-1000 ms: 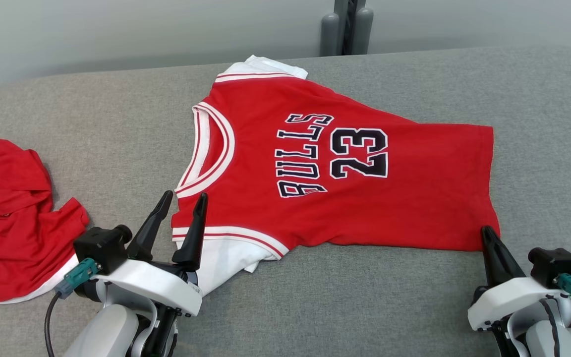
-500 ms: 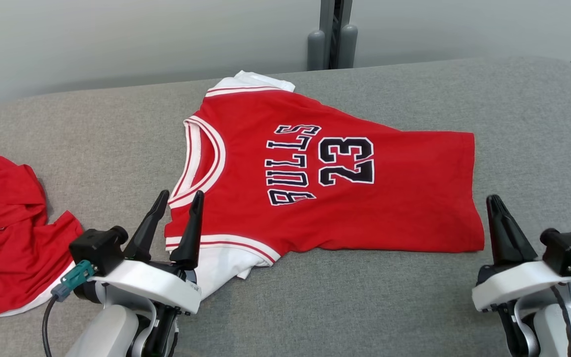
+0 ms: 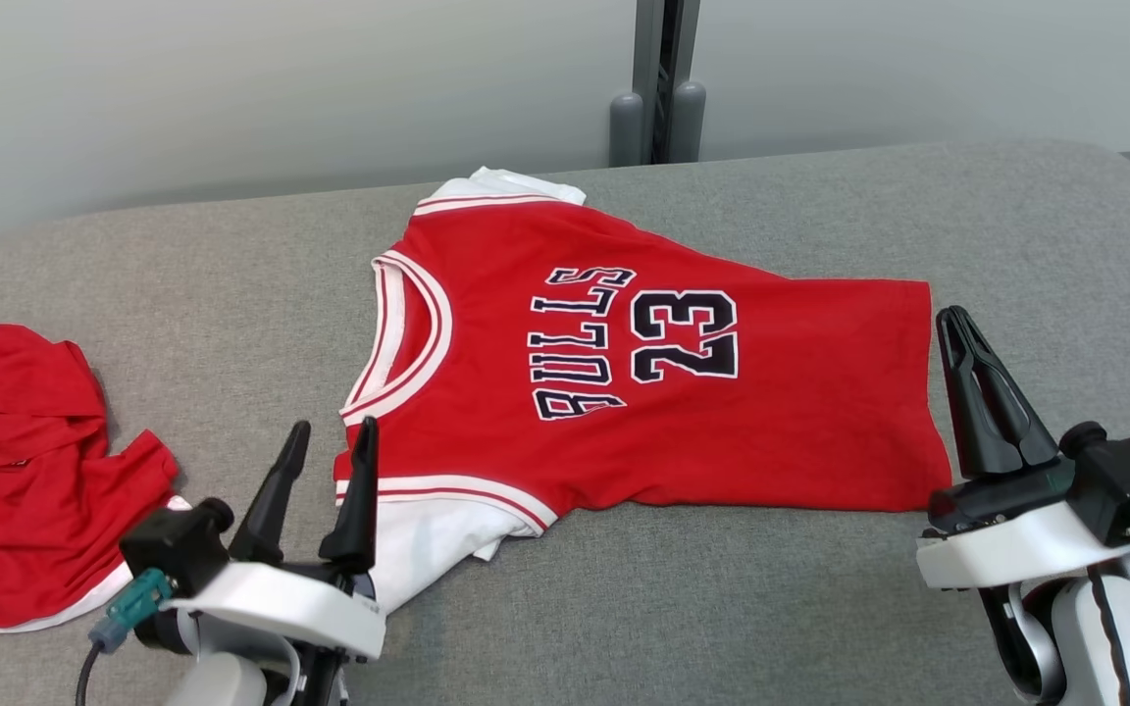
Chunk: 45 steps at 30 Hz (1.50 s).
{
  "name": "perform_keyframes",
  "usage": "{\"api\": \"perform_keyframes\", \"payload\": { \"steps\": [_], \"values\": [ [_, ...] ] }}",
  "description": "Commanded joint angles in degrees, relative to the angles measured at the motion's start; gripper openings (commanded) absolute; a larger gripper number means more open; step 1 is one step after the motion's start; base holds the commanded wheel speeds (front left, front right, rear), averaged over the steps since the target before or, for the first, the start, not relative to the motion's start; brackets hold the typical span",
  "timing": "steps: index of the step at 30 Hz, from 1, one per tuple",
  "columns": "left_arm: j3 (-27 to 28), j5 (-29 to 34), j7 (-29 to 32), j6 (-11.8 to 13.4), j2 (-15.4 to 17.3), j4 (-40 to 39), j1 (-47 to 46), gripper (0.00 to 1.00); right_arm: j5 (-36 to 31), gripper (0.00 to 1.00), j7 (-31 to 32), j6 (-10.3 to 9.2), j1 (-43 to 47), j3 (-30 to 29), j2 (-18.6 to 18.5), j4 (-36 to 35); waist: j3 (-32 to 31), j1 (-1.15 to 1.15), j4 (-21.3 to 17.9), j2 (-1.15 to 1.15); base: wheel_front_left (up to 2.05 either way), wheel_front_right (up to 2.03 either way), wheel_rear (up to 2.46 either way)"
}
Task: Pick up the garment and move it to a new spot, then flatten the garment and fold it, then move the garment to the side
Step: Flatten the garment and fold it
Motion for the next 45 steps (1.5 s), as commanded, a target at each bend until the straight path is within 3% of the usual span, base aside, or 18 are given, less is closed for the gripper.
{"api": "perform_keyframes", "payload": {
  "steps": [1, 3, 4, 5, 6, 18, 30, 45],
  "values": [
    [0.72, 0.85, -0.28, -0.47, -0.39, -0.19, 1.09, 1.00, -0.44, 0.00, -0.10, -0.02, 0.98, -0.10, -0.04, -0.89, -0.29, 0.00, 0.14, 0.00, 0.00, 0.00, 0.00],
    [1.62, 1.79, -0.28, -1.52, -1.74, -0.83, 2.27, 1.00, -0.68, 0.00, -0.10, -0.02, 1.91, -0.35, 0.37, -2.19, -0.63, 0.00, 0.27, 0.00, 0.00, 0.00, 0.00],
    [2.06, 2.40, -0.29, -2.04, -2.23, -1.18, 2.82, 1.00, -0.75, 0.29, -0.11, -0.02, 2.52, -0.44, 0.54, -2.66, -0.72, 0.00, 0.36, 0.00, 0.00, 0.00, 0.00],
    [2.59, 3.06, -0.29, -2.48, -2.76, -1.43, 3.38, 1.00, -0.87, 0.83, -0.10, -0.02, 3.04, -0.62, 0.62, -3.00, -0.76, 0.00, 0.48, 0.00, 0.00, 0.00, 0.00],
    [3.07, 3.82, -0.29, -2.81, -3.25, -1.57, 3.89, 1.00, -0.71, 1.00, -0.11, -0.02, 3.52, -0.84, 0.82, -2.94, -0.81, 0.00, 0.58, 0.00, 0.00, 0.00, 0.00],
    [7.16, 12.18, -0.30, -4.80, -6.62, -0.62, 4.89, 1.00, 1.17, 1.00, -0.11, -0.03, 4.94, -4.31, 1.69, 1.60, -0.12, 0.00, 2.13, 0.00, 0.00, 0.00, 0.00],
    [7.15, 13.32, -0.30, -7.47, -8.01, 1.98, 3.34, 1.00, 8.35, 1.00, -0.11, -0.02, 4.95, -10.71, 0.87, 22.72, 2.36, 0.00, 5.57, 0.00, 0.00, 0.00, 0.00],
    [6.30, 11.81, -0.29, -8.54, -8.03, 2.70, 1.18, 1.00, 15.91, 1.00, -0.11, -0.02, 0.72, -4.23, -2.40, 28.44, 4.91, 0.00, 5.55, 0.00, 0.00, 0.00, 0.00]
  ]
}}
